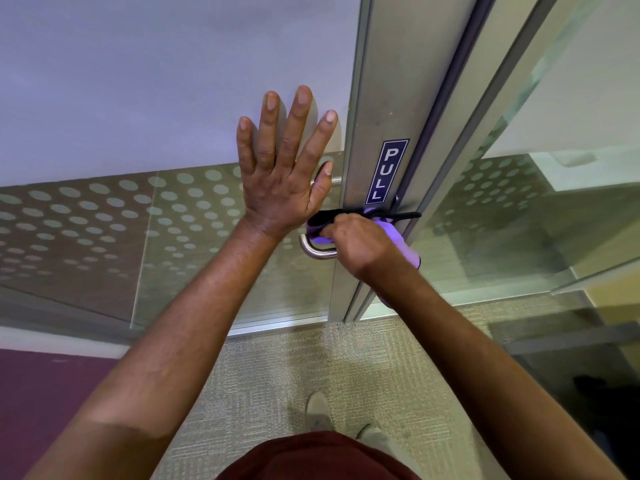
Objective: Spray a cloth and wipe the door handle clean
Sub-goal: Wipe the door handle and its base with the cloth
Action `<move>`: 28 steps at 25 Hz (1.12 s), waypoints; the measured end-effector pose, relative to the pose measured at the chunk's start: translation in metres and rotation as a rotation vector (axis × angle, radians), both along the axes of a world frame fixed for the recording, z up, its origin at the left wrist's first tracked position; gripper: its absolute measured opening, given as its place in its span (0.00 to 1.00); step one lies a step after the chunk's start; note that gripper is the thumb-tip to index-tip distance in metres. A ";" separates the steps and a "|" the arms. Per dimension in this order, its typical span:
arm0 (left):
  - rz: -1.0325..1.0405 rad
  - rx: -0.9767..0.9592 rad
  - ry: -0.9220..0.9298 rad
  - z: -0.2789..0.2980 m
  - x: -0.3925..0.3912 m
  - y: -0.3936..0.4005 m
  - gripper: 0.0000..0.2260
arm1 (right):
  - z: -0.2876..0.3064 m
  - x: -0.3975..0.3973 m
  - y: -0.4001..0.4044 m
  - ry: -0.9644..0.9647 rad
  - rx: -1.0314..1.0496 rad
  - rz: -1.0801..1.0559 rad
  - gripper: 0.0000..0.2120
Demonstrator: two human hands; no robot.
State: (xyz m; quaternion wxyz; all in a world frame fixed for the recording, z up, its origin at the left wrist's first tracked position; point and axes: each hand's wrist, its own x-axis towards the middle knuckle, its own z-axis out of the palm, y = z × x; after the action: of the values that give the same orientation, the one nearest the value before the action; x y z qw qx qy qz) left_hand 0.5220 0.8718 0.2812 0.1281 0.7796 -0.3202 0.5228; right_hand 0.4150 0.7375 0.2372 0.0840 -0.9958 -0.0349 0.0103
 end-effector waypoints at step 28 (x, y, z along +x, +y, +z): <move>0.017 0.044 0.003 0.001 -0.002 0.000 0.24 | -0.136 -0.039 0.071 -0.456 0.731 -0.446 0.33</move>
State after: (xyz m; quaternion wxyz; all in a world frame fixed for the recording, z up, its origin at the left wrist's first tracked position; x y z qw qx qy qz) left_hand 0.5200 0.8718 0.2824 0.1068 0.7858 -0.3248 0.5153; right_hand 0.3758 0.8083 0.1016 0.4185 -0.8613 0.1606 -0.2393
